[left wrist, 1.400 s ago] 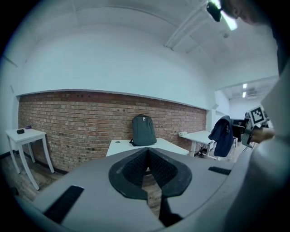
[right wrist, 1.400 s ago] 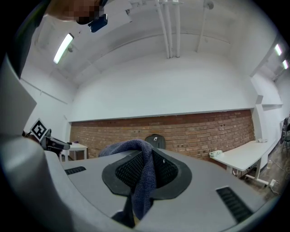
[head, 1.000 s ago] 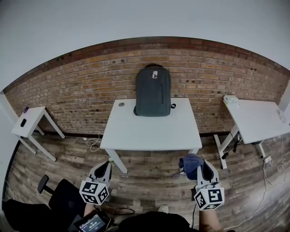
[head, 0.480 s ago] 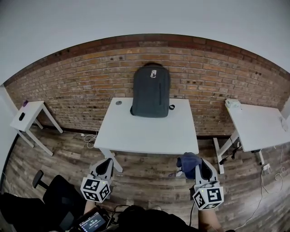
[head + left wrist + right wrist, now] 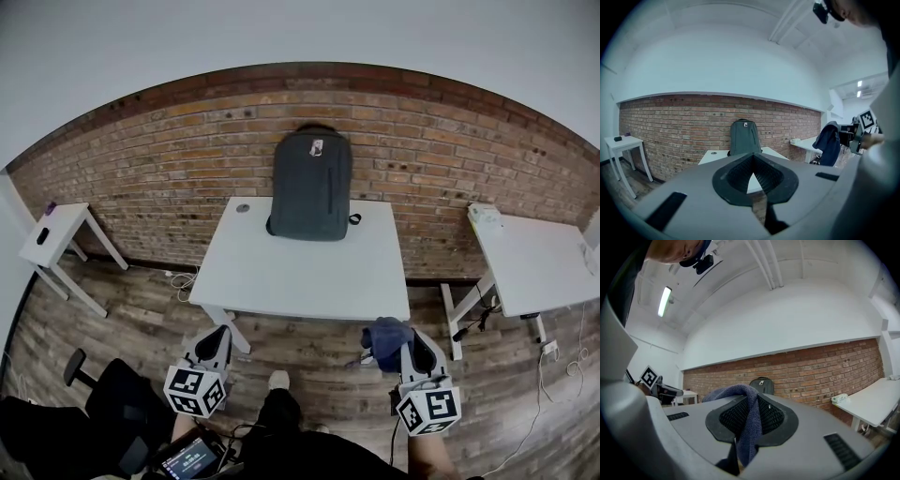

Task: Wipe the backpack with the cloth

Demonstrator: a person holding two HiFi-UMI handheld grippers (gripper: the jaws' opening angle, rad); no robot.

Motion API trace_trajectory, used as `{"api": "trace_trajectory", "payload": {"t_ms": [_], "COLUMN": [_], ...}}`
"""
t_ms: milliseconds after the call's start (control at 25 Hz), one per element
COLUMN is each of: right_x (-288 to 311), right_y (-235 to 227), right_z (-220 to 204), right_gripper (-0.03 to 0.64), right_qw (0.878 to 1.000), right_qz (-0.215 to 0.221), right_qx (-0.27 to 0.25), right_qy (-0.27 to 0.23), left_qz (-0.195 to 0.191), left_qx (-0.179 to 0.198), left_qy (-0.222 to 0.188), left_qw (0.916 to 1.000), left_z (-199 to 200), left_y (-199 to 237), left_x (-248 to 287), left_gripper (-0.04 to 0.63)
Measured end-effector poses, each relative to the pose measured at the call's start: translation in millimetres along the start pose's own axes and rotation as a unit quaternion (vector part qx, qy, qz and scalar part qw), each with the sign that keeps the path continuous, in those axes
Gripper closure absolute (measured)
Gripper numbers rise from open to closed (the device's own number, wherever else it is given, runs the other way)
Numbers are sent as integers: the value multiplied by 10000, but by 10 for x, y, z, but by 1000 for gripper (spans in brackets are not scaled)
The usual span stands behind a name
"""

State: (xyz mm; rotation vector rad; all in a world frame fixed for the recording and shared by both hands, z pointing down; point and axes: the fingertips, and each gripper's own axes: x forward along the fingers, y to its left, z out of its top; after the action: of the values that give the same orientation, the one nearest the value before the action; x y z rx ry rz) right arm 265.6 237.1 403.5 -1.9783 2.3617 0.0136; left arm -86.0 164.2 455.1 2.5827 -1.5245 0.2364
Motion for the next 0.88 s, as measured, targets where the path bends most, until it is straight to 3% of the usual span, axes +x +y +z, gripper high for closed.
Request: {"api": "trace_trajectory", "payload": {"t_ms": [440, 880], "right_x": [465, 1388], "right_y": [-82, -70], "right_z": [-13, -15], "right_gripper": [569, 569], "right_qw": [9999, 9998], "right_qz": [-76, -90], "right_qx": [-64, -200], "right_qy": [-30, -9], "left_qz": [-21, -26], "left_qx": [-84, -218], "left_qy": [-147, -241], "left_qw": [9999, 9995], "left_z": [59, 197], "left_y": [292, 881], "left_x": [403, 1134], "left_gripper": [598, 598]}}
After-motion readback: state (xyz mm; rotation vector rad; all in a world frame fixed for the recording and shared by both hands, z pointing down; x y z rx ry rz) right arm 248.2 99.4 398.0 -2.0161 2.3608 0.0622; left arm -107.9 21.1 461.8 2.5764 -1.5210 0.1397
